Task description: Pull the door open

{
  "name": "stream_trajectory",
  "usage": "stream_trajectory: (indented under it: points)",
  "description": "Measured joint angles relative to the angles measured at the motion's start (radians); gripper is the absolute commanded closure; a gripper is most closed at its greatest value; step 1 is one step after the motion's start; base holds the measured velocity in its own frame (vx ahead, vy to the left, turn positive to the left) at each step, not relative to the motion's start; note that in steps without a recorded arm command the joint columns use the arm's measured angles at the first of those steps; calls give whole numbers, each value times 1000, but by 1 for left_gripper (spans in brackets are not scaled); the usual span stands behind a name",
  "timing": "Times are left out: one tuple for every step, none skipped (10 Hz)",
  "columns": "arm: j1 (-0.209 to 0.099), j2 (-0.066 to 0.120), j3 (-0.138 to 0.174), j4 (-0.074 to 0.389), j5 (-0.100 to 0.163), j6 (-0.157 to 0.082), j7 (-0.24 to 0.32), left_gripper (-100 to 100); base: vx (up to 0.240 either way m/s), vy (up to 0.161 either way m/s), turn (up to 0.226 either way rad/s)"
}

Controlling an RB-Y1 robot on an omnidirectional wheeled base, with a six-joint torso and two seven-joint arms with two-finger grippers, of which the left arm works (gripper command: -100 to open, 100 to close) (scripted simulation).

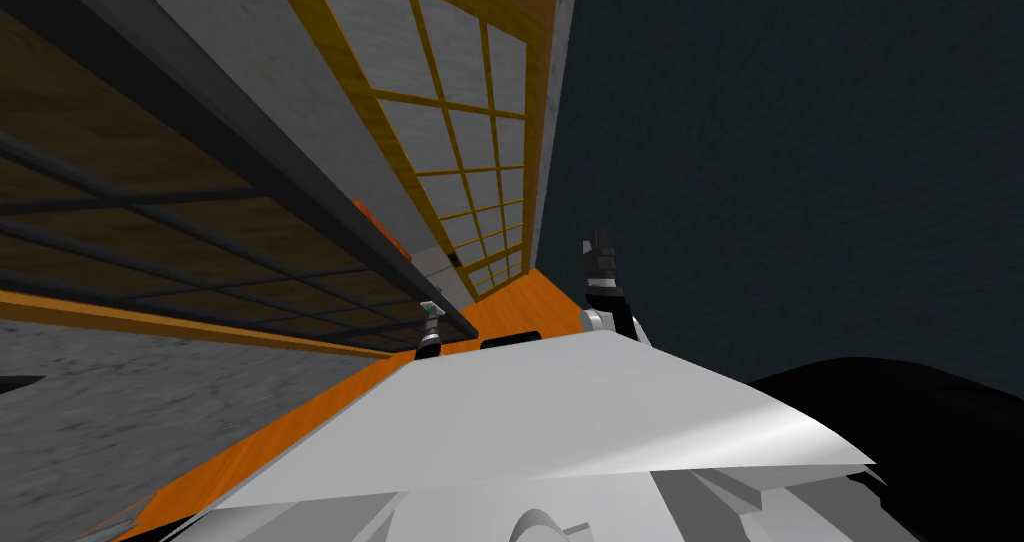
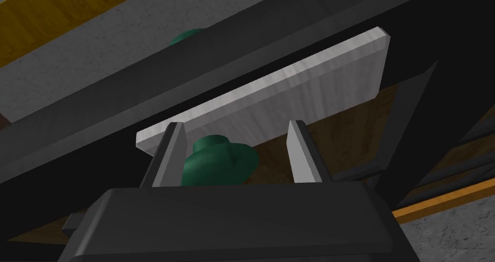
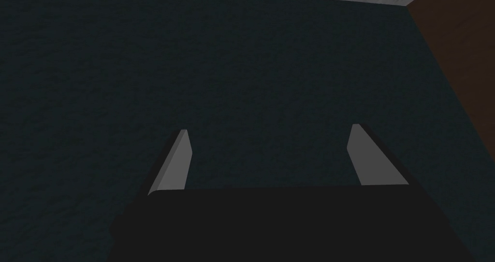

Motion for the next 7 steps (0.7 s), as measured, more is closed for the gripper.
stream_trajectory:
  points:
    - [22, -3, -7, -41, 8, 7, 27, 100, -48, 27, -46]
    - [2, 0, -10, -9, 13, -4, 49, 100, -50, 24, -81]
    - [0, 3, -16, -13, 20, -2, 76, 100, -41, 15, -52]
    - [-3, 6, -20, -16, 23, 3, 97, 100, -41, 33, -80]
    - [1, 4, -24, -23, 30, 0, 119, 100, -73, 56, -129]
    - [26, -1, -32, -73, 39, 18, 142, 100, -55, 39, -74]
    - [1, 7, -38, -29, 43, 4, 169, 100, -42, 17, -89]
